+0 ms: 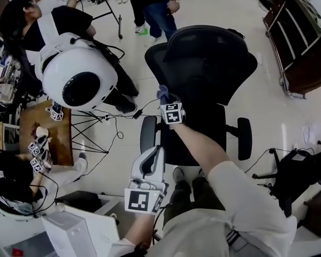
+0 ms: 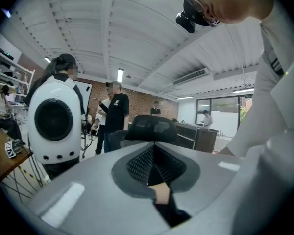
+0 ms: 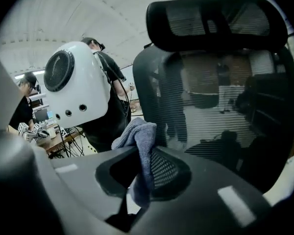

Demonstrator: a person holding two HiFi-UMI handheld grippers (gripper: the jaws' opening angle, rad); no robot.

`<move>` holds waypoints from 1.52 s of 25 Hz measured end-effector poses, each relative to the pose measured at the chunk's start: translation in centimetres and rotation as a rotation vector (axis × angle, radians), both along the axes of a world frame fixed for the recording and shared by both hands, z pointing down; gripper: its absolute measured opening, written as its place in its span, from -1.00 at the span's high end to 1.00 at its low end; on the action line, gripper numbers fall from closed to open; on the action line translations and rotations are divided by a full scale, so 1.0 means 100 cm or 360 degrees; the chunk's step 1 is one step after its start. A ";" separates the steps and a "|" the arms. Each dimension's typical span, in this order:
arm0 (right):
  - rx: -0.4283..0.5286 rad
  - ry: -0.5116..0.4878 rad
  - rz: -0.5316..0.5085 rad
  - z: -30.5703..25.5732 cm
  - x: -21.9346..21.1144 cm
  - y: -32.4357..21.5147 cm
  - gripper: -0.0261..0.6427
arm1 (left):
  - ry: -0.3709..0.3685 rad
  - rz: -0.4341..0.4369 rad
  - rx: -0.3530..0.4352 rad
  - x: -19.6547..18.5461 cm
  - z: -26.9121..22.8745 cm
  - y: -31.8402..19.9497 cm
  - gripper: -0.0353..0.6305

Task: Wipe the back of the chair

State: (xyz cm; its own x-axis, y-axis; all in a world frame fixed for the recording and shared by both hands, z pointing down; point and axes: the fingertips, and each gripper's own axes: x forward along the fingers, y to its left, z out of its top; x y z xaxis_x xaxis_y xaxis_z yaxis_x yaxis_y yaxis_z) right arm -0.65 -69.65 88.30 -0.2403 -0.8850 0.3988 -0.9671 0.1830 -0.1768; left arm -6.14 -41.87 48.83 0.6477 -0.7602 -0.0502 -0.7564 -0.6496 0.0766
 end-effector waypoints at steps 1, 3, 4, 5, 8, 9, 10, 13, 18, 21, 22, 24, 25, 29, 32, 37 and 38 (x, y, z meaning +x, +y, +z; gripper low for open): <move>-0.0030 0.0007 -0.0007 0.010 -0.003 -0.009 0.79 | -0.0007 -0.0034 -0.0010 -0.005 0.003 -0.002 0.70; -0.0041 0.0030 0.0012 0.016 0.001 -0.024 0.79 | -0.0019 -0.0092 -0.0031 -0.021 0.010 -0.007 0.70; -0.0063 0.0035 0.0032 0.019 0.005 -0.029 0.79 | -0.0023 -0.0113 -0.0042 -0.029 0.013 -0.009 0.70; -0.0089 0.0042 0.0054 0.023 0.013 -0.031 0.79 | -0.0025 -0.0129 -0.0053 -0.037 0.016 -0.012 0.70; -0.0111 0.0091 0.0157 0.024 0.055 -0.027 0.79 | -0.0001 -0.0115 -0.0070 -0.042 0.017 -0.020 0.70; -0.0119 0.0109 0.0214 0.025 0.078 -0.021 0.79 | 0.0018 -0.0080 -0.0072 -0.037 0.016 -0.022 0.70; -0.0129 0.0125 0.0281 0.026 0.104 -0.013 0.79 | 0.0042 -0.0033 -0.0079 -0.030 0.016 -0.023 0.70; -0.0169 0.0155 0.0497 0.030 0.195 0.027 0.79 | 0.0089 0.0094 -0.0108 -0.008 0.021 -0.018 0.70; -0.0224 0.0216 0.0780 0.043 0.347 0.101 0.79 | 0.0133 0.0336 -0.0070 0.052 0.013 0.013 0.70; -0.0166 0.0159 0.0795 0.040 0.370 0.106 0.79 | 0.0098 0.0422 -0.0055 0.087 0.019 0.021 0.70; -0.0136 0.0112 0.0786 0.037 0.366 0.104 0.79 | 0.0078 0.0429 -0.0064 0.096 0.023 0.021 0.70; -0.0057 -0.0020 0.0727 0.030 0.337 0.101 0.79 | 0.0048 0.0405 -0.0084 0.103 0.026 0.019 0.70; -0.0019 -0.0051 0.0630 0.027 0.305 0.101 0.79 | 0.0047 0.0377 -0.0088 0.101 0.025 0.019 0.70; 0.0013 -0.0008 0.0139 0.037 0.130 0.084 0.79 | 0.0101 0.0290 -0.0034 0.075 0.006 0.011 0.70; -0.0068 -0.0024 0.0002 0.075 0.038 0.045 0.79 | 0.0093 0.0184 -0.0029 0.045 0.007 -0.009 0.70; -0.0179 0.0044 -0.0104 0.109 -0.016 -0.040 0.79 | 0.0033 -0.0039 -0.0131 -0.009 0.044 -0.051 0.70; -0.0195 0.0047 -0.0102 0.118 -0.016 -0.044 0.79 | 0.0013 -0.0081 -0.0165 -0.018 0.058 -0.051 0.70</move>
State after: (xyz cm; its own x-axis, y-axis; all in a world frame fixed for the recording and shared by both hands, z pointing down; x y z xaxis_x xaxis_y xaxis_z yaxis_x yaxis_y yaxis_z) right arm -2.21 -74.08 100.08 -0.2811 -0.8126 0.5105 -0.9593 0.2231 -0.1731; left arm -7.99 -46.94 54.62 0.6080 -0.7935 0.0252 -0.7873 -0.5986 0.1477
